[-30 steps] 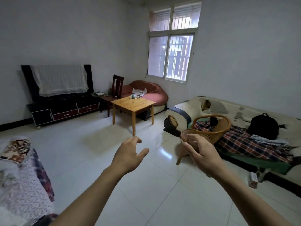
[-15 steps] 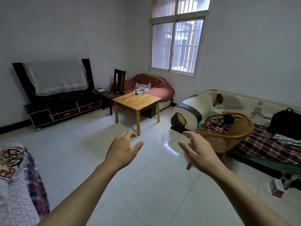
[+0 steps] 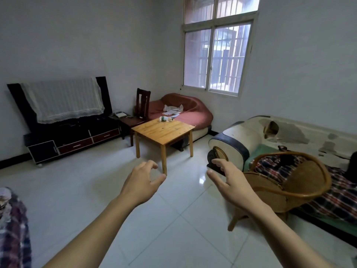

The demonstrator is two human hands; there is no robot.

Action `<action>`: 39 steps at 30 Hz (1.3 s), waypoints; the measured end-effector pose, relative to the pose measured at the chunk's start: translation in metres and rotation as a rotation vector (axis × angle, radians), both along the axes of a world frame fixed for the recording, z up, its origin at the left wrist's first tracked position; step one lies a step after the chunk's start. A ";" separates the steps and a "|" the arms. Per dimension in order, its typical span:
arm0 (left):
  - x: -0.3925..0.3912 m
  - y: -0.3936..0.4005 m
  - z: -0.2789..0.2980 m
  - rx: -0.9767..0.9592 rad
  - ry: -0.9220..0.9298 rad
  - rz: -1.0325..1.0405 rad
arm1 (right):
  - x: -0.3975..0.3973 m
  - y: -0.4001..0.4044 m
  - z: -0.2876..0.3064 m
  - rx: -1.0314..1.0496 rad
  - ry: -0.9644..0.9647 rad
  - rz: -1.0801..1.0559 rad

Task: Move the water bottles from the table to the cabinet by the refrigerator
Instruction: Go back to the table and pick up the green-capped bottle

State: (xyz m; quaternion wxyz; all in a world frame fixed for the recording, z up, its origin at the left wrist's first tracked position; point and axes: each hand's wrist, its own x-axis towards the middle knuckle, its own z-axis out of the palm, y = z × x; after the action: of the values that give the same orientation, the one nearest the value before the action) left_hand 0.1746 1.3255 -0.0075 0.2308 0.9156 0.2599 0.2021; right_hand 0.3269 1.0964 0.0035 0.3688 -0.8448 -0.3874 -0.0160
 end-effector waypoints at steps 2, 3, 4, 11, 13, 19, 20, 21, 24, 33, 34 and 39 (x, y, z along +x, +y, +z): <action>0.023 0.020 -0.006 -0.018 0.004 0.002 | 0.021 0.017 -0.003 -0.011 0.004 0.004; 0.035 0.030 -0.010 -0.022 0.006 -0.002 | 0.032 0.025 -0.005 -0.014 0.002 0.004; 0.047 0.041 -0.014 -0.025 0.005 -0.007 | 0.043 0.034 -0.007 -0.017 -0.004 0.002; 0.137 0.124 -0.020 -0.050 -0.060 -0.070 | 0.115 0.113 0.009 -0.022 -0.080 -0.051; 0.164 0.153 -0.018 -0.069 -0.072 -0.090 | 0.136 0.139 0.018 -0.025 -0.104 -0.079; 0.229 0.220 -0.021 -0.082 -0.080 -0.121 | 0.191 0.206 0.017 -0.014 -0.111 -0.100; 0.238 0.228 -0.022 -0.082 -0.068 -0.129 | 0.200 0.214 0.014 -0.027 -0.114 -0.098; 0.249 0.237 -0.023 -0.082 -0.054 -0.138 | 0.211 0.222 0.010 -0.036 -0.110 -0.099; 0.285 0.263 -0.024 -0.086 -0.019 -0.141 | 0.250 0.244 0.004 -0.039 -0.089 -0.118; 0.442 0.302 -0.003 -0.054 -0.007 -0.153 | 0.407 0.281 -0.002 0.035 -0.029 -0.160; 0.461 0.306 0.001 -0.053 0.002 -0.157 | 0.426 0.285 0.000 0.049 -0.011 -0.161; 0.545 0.331 0.010 -0.022 -0.007 -0.132 | 0.509 0.304 0.005 0.079 -0.002 -0.139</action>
State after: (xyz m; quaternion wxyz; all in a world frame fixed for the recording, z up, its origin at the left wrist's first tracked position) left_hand 0.7196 1.6564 0.0030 0.2543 0.9275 0.2005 0.1867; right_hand 0.8354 1.4007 0.0081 0.3997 -0.8543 -0.3272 -0.0576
